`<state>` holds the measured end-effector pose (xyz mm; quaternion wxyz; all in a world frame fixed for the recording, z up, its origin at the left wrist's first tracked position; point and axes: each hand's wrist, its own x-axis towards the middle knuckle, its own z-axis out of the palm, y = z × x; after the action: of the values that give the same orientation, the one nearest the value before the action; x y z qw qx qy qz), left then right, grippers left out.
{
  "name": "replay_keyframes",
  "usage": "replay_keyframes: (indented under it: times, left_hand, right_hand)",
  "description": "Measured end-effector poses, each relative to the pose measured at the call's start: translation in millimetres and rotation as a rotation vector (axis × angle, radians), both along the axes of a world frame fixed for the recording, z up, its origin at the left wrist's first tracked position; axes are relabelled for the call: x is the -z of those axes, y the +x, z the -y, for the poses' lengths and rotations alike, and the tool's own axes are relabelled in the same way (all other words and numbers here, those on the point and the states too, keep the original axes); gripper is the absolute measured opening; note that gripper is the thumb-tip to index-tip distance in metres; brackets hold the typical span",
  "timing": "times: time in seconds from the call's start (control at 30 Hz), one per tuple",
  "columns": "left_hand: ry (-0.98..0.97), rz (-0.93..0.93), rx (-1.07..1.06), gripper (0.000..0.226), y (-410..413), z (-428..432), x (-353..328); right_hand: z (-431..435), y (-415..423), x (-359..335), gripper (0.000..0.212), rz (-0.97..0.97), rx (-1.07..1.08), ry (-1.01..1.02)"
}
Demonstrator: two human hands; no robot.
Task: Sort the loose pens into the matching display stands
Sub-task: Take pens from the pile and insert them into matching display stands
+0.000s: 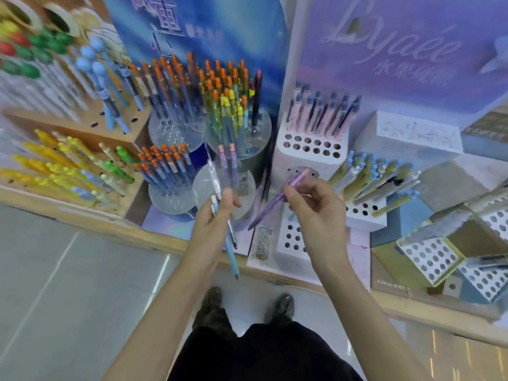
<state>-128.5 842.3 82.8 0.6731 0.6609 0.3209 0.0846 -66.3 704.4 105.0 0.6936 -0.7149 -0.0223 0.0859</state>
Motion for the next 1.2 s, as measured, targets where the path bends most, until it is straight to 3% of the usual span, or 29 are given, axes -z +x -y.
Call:
replay_keyframes:
  times: [0.23, 0.4, 0.6, 0.77, 1.0, 1.2]
  left_hand:
    - [0.113, 0.034, 0.088, 0.036, -11.3, -71.2, -3.8]
    - [0.100, 0.045, 0.143, 0.027, -6.3, -96.6, -1.2]
    - [0.044, 0.071, 0.148, 0.031, 0.9, -105.0, 0.8]
    - [0.025, 0.047, 0.180, 0.036, 2.9, -104.6, 1.3]
    - [-0.149, -0.012, 0.179, 0.026, 6.1, -107.3, 1.1]
    - [-0.093, 0.065, 0.268, 0.023, 1.3, -109.6, -1.9]
  right_hand:
    - [-63.8, -13.1, 3.2, 0.013, 0.296, 0.163, -0.211]
    - [-79.5, -2.4, 12.1, 0.009, 0.376, 0.326, -0.254]
    - [-86.8, 1.9, 19.2, 0.009, 0.439, 0.350, -0.320]
    - [-93.6, 3.8, 18.4, 0.013, 0.553, 0.204, -0.487]
    - [-88.5, -2.5, 24.7, 0.014, 0.550, 0.260, -0.474]
    - [-91.0, 0.5, 34.4, 0.013, 0.478, 0.195, -0.475]
